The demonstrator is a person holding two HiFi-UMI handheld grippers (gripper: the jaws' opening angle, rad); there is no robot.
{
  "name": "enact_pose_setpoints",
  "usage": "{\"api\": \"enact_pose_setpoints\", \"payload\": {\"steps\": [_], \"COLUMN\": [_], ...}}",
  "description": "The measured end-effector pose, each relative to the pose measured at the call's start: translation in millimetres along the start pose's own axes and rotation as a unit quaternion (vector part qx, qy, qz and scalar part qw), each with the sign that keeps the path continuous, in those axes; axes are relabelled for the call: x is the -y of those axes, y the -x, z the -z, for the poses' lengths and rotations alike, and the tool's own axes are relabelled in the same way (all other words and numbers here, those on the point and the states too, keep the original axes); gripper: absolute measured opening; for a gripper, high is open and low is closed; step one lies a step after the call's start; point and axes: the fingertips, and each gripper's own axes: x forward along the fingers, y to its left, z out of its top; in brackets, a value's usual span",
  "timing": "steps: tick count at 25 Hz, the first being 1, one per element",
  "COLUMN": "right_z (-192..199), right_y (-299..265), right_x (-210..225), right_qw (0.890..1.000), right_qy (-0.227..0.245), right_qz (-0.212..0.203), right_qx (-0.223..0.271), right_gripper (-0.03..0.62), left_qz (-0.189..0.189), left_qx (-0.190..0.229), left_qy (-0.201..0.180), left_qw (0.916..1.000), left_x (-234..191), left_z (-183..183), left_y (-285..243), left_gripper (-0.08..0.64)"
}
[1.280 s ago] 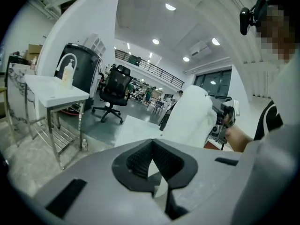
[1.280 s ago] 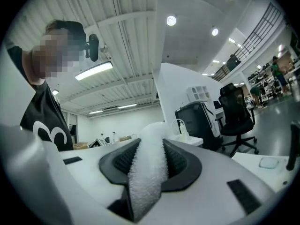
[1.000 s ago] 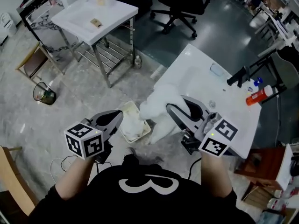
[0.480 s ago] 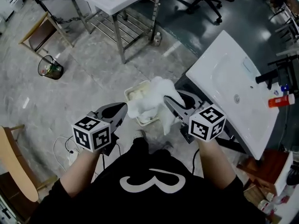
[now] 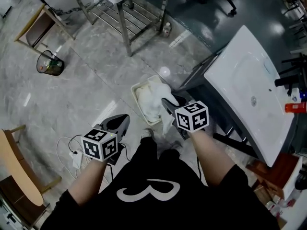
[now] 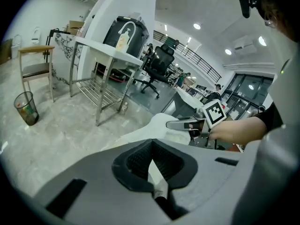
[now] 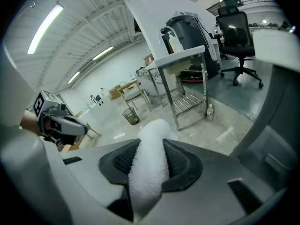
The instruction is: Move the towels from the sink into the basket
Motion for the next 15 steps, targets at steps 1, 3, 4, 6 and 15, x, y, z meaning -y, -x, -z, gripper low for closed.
{"api": "enact_pose_setpoints", "payload": {"steps": [1, 3, 4, 6, 15], "right_z": [7.6, 21.0, 26.1, 35.0, 82.7], "right_y": [-9.9, -27.6, -35.5, -50.6, -124.0], "right_x": [6.4, 18.8, 24.8, 34.3, 61.8], "right_qw": [1.000, 0.999, 0.999, 0.998, 0.991], "right_qy": [-0.005, -0.018, -0.026, -0.041, -0.017], "right_qz": [0.003, 0.009, 0.011, 0.016, 0.024], "right_qx": [-0.009, -0.025, -0.030, -0.040, -0.127], "right_gripper": [0.126, 0.126, 0.126, 0.126, 0.127], "left_qz": [-0.002, -0.004, -0.004, -0.004, -0.017], "left_qx": [-0.005, -0.012, -0.014, -0.017, -0.034], "left_qy": [0.005, 0.014, 0.018, 0.022, 0.042], "left_qw": [1.0000, 0.9998, 0.9997, 0.9996, 0.9984], "left_x": [-4.1, -10.8, -13.5, -18.9, -56.9], "left_z": [4.9, 12.3, 14.7, 18.7, 39.8], "left_y": [-4.3, -12.5, -16.4, -22.4, -41.4], "left_gripper": [0.005, 0.005, 0.005, 0.005, 0.005]}}
